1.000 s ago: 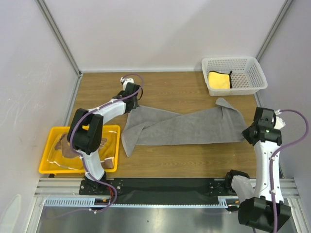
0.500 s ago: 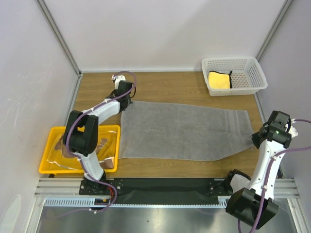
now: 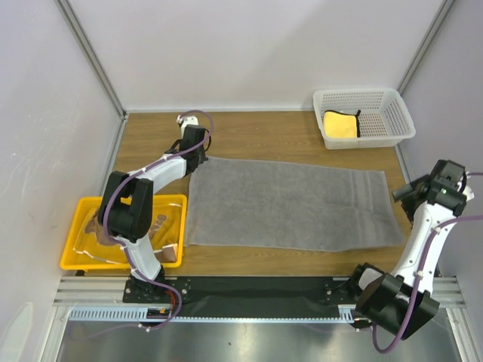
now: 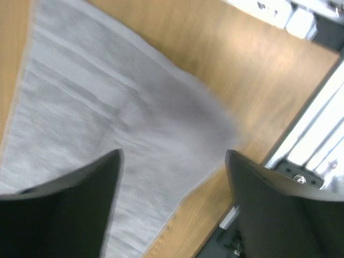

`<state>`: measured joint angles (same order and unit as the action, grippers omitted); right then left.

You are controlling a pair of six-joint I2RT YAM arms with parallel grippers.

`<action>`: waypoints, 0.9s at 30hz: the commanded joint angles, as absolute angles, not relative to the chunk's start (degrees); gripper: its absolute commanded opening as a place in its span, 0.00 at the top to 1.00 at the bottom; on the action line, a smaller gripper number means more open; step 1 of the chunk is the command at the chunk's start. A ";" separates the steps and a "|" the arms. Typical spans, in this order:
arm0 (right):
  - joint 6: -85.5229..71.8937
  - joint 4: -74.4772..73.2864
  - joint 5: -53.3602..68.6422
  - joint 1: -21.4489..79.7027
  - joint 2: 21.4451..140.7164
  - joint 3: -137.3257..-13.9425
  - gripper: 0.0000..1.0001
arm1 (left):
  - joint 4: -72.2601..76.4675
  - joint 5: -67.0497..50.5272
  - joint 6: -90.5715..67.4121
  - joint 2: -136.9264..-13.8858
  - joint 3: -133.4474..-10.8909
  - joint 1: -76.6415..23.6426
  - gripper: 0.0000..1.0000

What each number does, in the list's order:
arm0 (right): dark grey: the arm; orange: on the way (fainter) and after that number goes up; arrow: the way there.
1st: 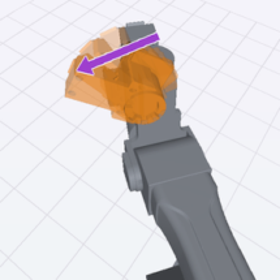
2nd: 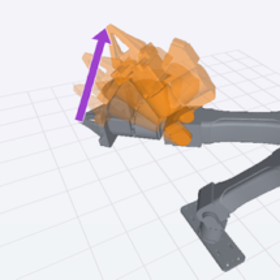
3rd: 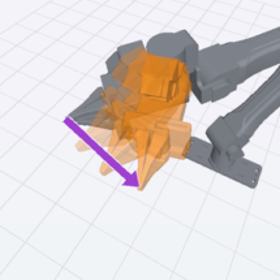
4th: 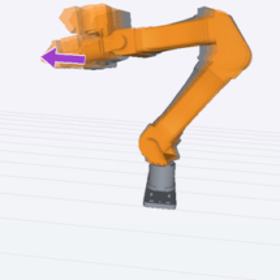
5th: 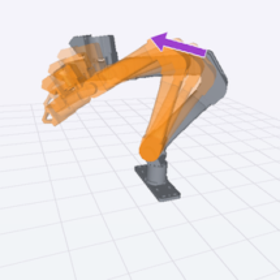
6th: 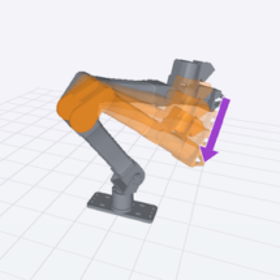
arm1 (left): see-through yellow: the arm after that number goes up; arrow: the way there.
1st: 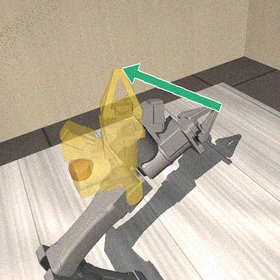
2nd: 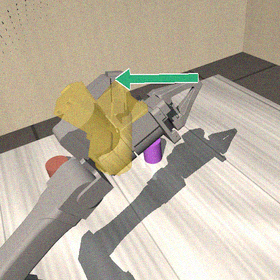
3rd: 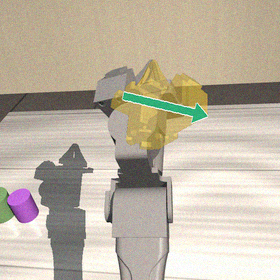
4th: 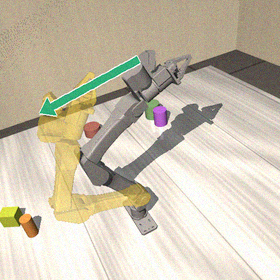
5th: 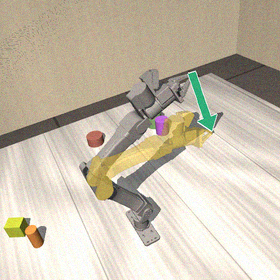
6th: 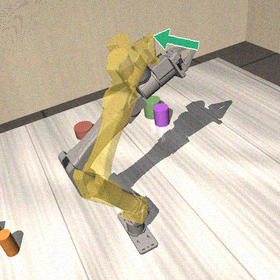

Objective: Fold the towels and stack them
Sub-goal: Flatten out the crumpled towel

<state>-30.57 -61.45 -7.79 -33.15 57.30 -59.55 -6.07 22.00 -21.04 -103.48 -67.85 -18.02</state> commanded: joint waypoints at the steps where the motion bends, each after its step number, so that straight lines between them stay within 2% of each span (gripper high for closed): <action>1: -26.81 -61.78 -5.89 -33.57 58.97 -67.66 0.05 | -5.62 20.39 -19.52 -102.13 -68.99 -18.10 0.90; 2: -25.68 -61.70 -5.45 -33.57 58.54 -68.89 0.00 | -6.50 20.48 -19.08 -102.04 -69.60 -18.19 0.85; 3: -25.06 -61.09 -4.58 -33.49 58.01 -70.73 0.00 | -8.33 21.52 -18.64 -101.78 -70.31 -18.63 0.75; 5: -24.61 -59.43 -2.65 -33.14 57.31 -71.98 0.00 | -10.10 22.58 -17.58 -100.47 -72.24 -18.98 0.64; 6: -24.70 -58.46 -1.94 -32.70 57.13 -71.63 0.01 | -11.50 22.50 -17.67 -99.68 -72.77 -19.16 0.54; 10: -29.08 -50.21 1.93 -26.65 58.62 -64.55 0.00 | -13.09 17.95 -19.24 -94.23 -73.39 -19.77 0.41; 13: -32.69 -39.40 -3.57 -18.21 61.95 -58.39 0.00 | -16.34 16.53 -20.12 -91.23 -74.70 -22.14 0.31; 14: -33.22 -34.85 -4.73 -16.54 63.44 -57.58 0.00 | -17.83 16.96 -20.04 -90.88 -74.88 -23.11 0.22; 15: -33.92 -32.98 -5.36 -14.87 65.11 -56.96 0.00 | -18.10 17.57 -20.04 -89.83 -74.80 -25.38 0.20; 20: -36.21 -17.79 -5.27 -14.68 77.06 -53.97 0.03 | -20.21 17.84 -21.44 -87.54 -72.43 -31.98 0.15; 23: -37.18 -13.46 -5.89 -14.15 82.50 -54.14 0.04 | -22.05 17.23 -22.50 -86.05 -70.41 -35.94 0.15; 27: -37.27 -11.52 -6.94 -14.15 88.32 -53.88 0.08 | -17.59 9.78 -23.03 -82.45 -62.95 -41.81 0.15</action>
<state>-36.01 -18.63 -4.69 -14.41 85.25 -53.47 -18.59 15.38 -21.56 -86.19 -67.09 -38.61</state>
